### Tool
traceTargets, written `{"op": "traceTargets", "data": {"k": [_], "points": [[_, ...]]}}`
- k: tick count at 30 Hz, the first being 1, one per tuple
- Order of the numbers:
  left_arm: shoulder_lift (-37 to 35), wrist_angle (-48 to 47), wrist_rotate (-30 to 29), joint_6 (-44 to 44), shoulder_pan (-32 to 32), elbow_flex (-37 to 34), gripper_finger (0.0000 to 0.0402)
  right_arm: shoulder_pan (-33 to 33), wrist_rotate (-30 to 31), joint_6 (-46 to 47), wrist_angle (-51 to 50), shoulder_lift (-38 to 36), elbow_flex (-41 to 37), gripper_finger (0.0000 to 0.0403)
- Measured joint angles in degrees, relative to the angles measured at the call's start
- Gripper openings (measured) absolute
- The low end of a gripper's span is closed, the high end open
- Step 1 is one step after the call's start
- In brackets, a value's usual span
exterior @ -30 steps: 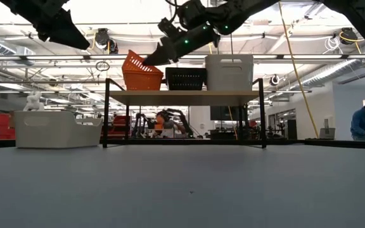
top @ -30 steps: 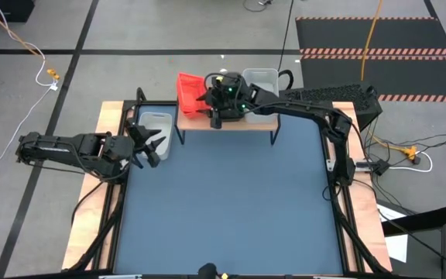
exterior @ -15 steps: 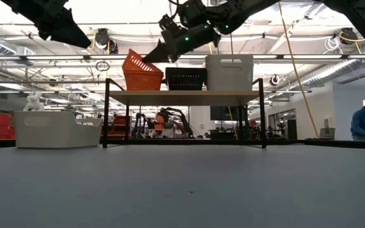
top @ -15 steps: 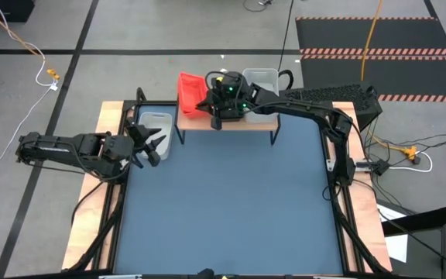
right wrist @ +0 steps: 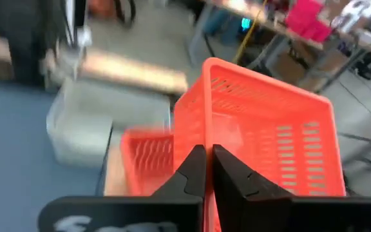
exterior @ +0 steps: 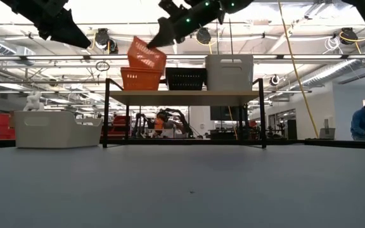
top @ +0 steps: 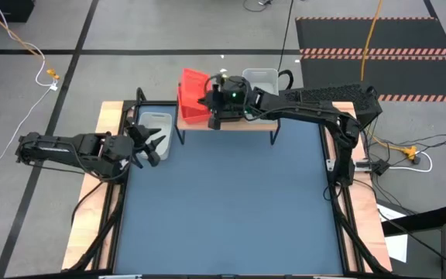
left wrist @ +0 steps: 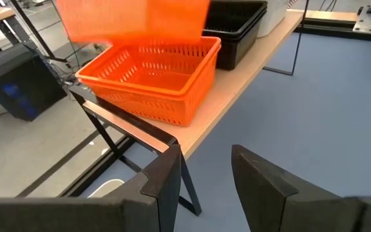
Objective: Stack baskets on shelf by color
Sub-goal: Stack the orange bin on top of the other orange bin on the shelf, then stack the grey bin on top of the other grey bin on the shelf
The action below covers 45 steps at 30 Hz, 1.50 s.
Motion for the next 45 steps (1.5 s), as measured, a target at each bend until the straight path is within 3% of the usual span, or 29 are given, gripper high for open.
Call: {"op": "traceTargets", "data": {"k": [3, 9, 12, 16, 21, 26, 32, 37, 43, 45], "points": [[0.00, 0.31, -0.07, 0.54, 0.07, 0.00, 0.0140, 2.66, 4.96, -4.36, -4.31, 0.20, -0.11, 0.0003], [0.00, 0.33, -0.11, -0.43, 0.09, 0.00, 0.0140, 5.13, 5.06, -6.48, -3.23, 0.66, -0.13, 0.0004], [0.00, 0.33, -0.13, -1.04, 0.09, 0.00, 0.0140, 5.17, 6.49, -5.00, -3.17, 0.73, -0.13, 0.0023], [0.00, 0.34, -0.11, -1.18, 0.09, 0.00, 0.0140, 5.63, 13.81, -5.37, -2.96, 0.70, -0.13, 0.0060], [0.00, 0.33, -0.10, -1.17, 0.08, 0.00, 0.0140, 6.42, 13.90, -7.01, -4.17, 0.73, -0.13, 0.0077], [0.00, 0.27, -0.09, -1.16, 0.09, 0.00, 0.0140, 8.33, 10.93, -6.88, -3.89, 0.73, -0.13, 0.0078], [0.00, -0.10, -0.09, -1.15, 0.09, 0.00, 0.0140, 11.88, -1.62, 2.38, 0.51, 0.73, -0.13, 0.0079], [0.00, -0.11, -0.07, -1.14, 0.09, 0.00, 0.0140, 12.64, 13.12, -7.63, -0.52, 0.67, -1.21, 0.0070], [0.33, -0.04, -0.13, -0.73, 0.09, 0.00, 0.0140, 11.73, 12.15, -6.08, -0.63, 0.94, -7.50, 0.0064], [0.45, -0.17, -0.86, -0.33, 0.09, 0.00, 0.0140, 12.02, 12.25, -5.82, 3.71, 1.21, -10.02, 0.0064]]}}
